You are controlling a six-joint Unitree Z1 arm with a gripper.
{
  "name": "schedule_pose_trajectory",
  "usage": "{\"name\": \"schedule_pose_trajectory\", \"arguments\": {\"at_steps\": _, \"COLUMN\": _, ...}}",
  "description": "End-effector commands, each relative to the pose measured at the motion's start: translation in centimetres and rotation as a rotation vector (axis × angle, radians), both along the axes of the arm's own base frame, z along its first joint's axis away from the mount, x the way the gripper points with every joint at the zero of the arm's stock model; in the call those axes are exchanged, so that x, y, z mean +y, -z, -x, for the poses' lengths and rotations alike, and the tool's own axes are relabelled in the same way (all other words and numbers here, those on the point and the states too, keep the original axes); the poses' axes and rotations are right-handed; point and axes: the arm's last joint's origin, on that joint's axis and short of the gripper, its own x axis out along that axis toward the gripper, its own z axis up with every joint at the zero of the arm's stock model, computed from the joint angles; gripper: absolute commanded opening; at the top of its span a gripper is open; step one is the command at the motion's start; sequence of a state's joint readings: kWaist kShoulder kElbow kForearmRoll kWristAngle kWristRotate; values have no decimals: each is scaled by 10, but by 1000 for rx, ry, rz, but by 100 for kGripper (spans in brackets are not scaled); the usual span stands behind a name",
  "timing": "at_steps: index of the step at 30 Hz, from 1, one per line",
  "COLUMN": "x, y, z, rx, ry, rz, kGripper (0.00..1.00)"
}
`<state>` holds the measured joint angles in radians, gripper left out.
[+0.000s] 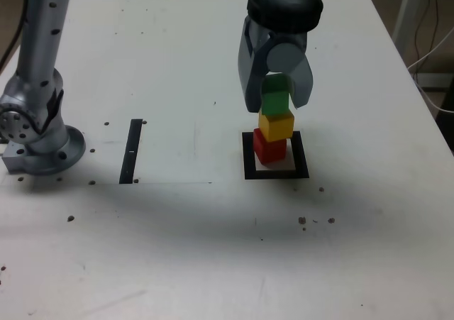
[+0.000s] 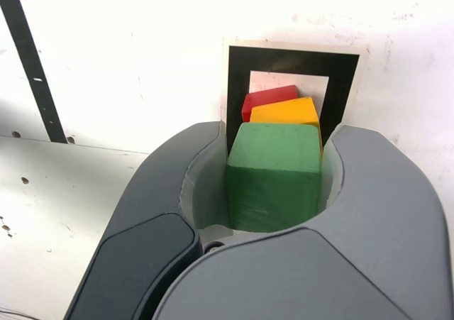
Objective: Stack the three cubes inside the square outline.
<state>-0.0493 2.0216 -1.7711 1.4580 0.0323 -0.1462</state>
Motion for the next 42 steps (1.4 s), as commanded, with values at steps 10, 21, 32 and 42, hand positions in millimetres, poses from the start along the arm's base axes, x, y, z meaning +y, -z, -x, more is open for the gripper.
{"name": "schedule_pose_trajectory", "arguments": {"at_steps": 10, "x": -4, "y": -1, "z": 2, "rx": -5, "ry": -9, "rz": -20, "kGripper": 69}}
{"name": "schedule_pose_trajectory", "arguments": {"at_steps": 21, "x": -8, "y": -7, "z": 5, "rx": -31, "ry": 4, "rz": -10, "kGripper": 99}}
{"name": "schedule_pose_trajectory", "arguments": {"at_steps": 32, "x": -21, "y": -36, "z": 39, "rx": -80, "ry": 49, "rz": 7, "kGripper": 99}}
{"name": "schedule_pose_trajectory", "arguments": {"at_steps": 42, "x": -16, "y": -65, "z": 86, "rx": -136, "ry": 147, "rz": 57, "kGripper": 99}}
